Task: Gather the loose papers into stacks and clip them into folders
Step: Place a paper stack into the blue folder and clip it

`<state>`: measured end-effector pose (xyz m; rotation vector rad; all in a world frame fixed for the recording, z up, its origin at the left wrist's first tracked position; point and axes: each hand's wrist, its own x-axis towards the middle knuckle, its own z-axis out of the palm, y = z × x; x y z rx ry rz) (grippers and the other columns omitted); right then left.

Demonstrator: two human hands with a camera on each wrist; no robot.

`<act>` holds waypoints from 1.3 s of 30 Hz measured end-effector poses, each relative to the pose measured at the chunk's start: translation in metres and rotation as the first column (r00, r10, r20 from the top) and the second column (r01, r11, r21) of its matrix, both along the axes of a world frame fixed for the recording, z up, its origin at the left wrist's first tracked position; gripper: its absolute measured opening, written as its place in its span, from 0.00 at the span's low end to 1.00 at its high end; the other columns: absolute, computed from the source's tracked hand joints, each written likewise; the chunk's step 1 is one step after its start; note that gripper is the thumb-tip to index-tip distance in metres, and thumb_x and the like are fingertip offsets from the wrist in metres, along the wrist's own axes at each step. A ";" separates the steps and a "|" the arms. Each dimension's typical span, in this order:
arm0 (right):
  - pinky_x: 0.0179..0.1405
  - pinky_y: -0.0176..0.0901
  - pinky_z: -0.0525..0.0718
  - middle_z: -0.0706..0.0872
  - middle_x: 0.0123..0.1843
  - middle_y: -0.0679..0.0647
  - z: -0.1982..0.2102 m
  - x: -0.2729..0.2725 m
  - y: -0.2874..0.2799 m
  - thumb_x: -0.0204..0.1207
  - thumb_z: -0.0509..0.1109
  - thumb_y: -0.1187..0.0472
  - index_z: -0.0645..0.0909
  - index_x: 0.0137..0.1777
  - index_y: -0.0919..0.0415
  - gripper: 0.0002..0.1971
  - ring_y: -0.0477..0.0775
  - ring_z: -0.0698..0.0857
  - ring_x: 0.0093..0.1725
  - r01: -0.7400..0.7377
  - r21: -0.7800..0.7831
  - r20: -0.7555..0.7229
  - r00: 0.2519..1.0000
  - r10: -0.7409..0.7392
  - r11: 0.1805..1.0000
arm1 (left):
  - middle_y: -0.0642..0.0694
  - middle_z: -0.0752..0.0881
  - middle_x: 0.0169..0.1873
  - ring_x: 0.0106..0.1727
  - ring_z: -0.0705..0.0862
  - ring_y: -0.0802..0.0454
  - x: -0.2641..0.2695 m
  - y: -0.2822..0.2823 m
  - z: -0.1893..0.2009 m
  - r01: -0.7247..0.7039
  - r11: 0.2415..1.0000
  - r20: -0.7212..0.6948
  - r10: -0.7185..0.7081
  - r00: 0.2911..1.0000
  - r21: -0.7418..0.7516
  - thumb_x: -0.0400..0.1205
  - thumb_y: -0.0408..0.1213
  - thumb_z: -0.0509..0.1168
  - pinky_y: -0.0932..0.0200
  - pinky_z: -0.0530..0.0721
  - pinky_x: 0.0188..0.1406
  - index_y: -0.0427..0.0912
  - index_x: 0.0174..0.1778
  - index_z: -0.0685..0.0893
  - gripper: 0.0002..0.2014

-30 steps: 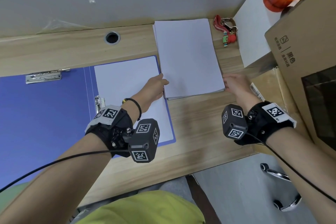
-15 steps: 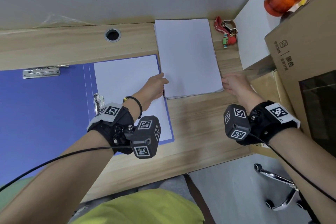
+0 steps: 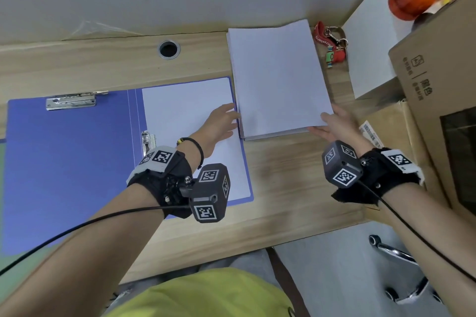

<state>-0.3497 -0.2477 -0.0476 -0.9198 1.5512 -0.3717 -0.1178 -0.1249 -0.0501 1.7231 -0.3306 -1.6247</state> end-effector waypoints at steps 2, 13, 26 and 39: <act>0.37 0.41 0.91 0.84 0.53 0.55 0.009 -0.006 0.007 0.83 0.57 0.73 0.76 0.62 0.60 0.13 0.56 0.87 0.47 0.049 -0.037 0.064 0.997 -0.047 0.998 | 0.48 0.80 0.65 0.63 0.82 0.49 0.003 0.000 0.001 -0.006 0.999 0.011 0.007 1.000 -0.032 0.85 0.42 0.63 0.57 0.80 0.66 0.45 0.79 0.69 0.25; 0.56 0.42 0.84 0.85 0.58 0.48 0.032 0.018 0.084 0.84 0.58 0.71 0.75 0.65 0.53 0.16 0.47 0.85 0.57 -0.136 -0.218 0.113 0.980 0.164 0.966 | 0.45 0.82 0.53 0.51 0.80 0.52 0.036 0.040 0.040 -0.022 0.927 0.270 0.132 0.954 -0.374 0.81 0.25 0.60 0.61 0.80 0.48 0.48 0.62 0.75 0.17; 0.53 0.50 0.82 0.88 0.51 0.49 0.039 0.094 0.151 0.77 0.59 0.75 0.80 0.59 0.57 0.17 0.58 0.86 0.56 -0.283 -0.307 -0.001 0.955 0.297 0.909 | 0.53 0.80 0.67 0.66 0.79 0.57 0.082 0.124 0.051 0.139 0.895 0.437 0.068 0.897 -0.424 0.82 0.24 0.58 0.61 0.76 0.69 0.46 0.75 0.71 0.25; 0.50 0.37 0.73 0.84 0.49 0.47 0.052 0.100 0.175 0.81 0.62 0.69 0.80 0.54 0.54 0.10 0.45 0.79 0.50 -0.271 -0.347 -0.018 0.959 0.283 0.898 | 0.56 0.85 0.51 0.54 0.81 0.52 0.089 0.156 0.054 0.051 0.907 0.281 0.076 0.957 -0.417 0.84 0.37 0.65 0.66 0.77 0.44 0.61 0.51 0.79 0.10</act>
